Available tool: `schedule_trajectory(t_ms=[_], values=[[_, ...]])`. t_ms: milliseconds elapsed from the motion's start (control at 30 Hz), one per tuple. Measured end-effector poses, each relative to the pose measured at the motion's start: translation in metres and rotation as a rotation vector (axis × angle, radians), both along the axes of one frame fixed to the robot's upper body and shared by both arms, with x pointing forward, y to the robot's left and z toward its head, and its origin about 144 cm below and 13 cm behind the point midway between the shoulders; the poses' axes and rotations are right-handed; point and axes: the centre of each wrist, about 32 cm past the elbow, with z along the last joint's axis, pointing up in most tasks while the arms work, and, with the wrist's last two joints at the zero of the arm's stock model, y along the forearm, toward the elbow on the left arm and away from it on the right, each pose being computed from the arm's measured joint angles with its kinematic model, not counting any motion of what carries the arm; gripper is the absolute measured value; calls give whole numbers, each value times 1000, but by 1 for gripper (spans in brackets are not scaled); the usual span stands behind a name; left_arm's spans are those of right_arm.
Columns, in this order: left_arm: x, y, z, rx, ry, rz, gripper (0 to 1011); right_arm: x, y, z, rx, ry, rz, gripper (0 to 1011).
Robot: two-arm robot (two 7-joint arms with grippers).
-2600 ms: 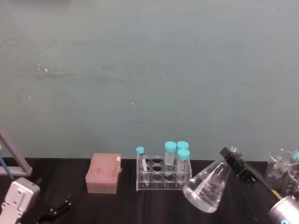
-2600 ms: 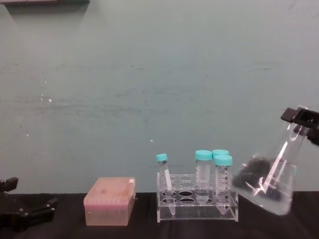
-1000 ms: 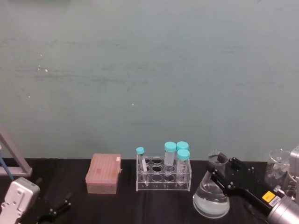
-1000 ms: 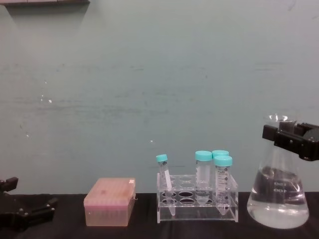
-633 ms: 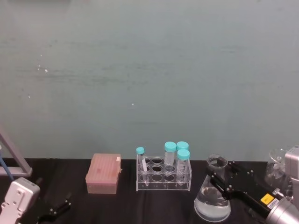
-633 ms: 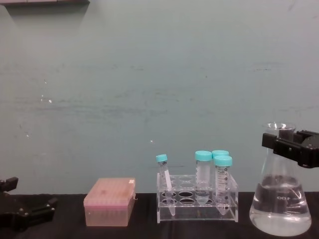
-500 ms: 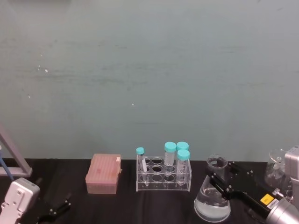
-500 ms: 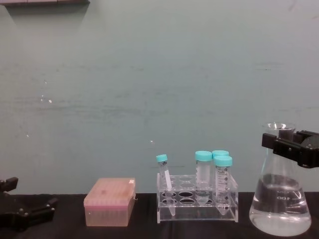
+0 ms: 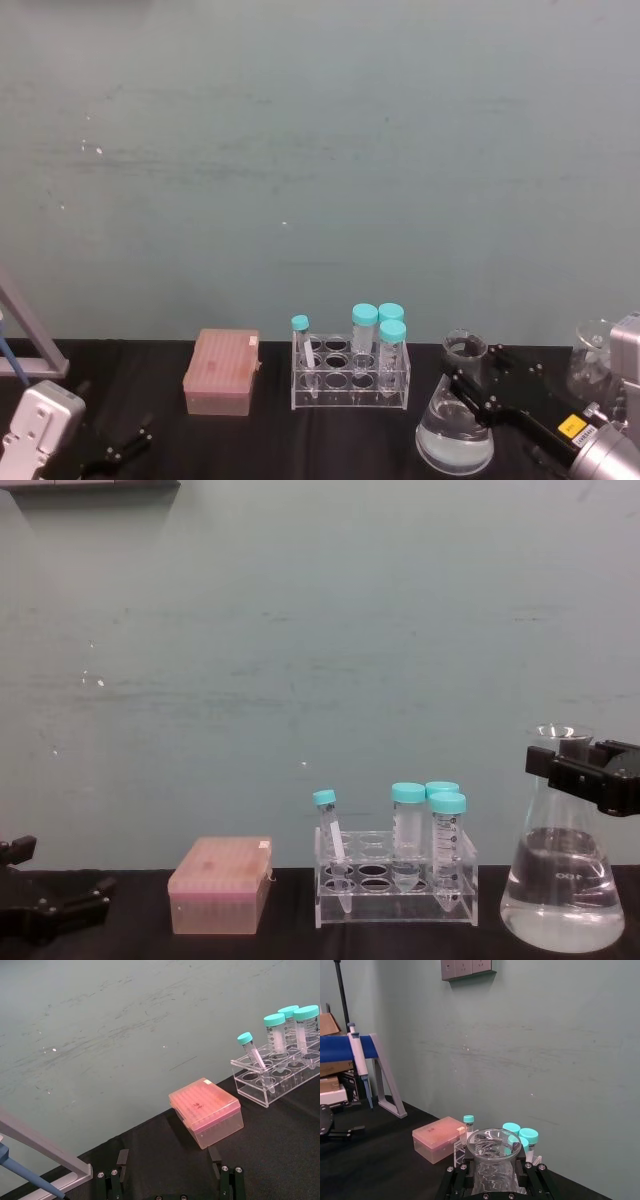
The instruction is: Pick up the beaker with the right gripper, shake it three times, and then put it down.
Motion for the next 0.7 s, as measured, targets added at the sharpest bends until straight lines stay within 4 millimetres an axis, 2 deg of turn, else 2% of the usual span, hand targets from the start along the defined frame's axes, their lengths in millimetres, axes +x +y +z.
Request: schedule_trajectory(t_ms=[533, 700], values=[[0, 0, 0, 0, 0, 0, 1000, 0, 0, 0, 0, -1, 2, 461], [0, 0, 0, 0, 0, 0, 1000, 0, -2, -4, 65, 61, 21, 461]])
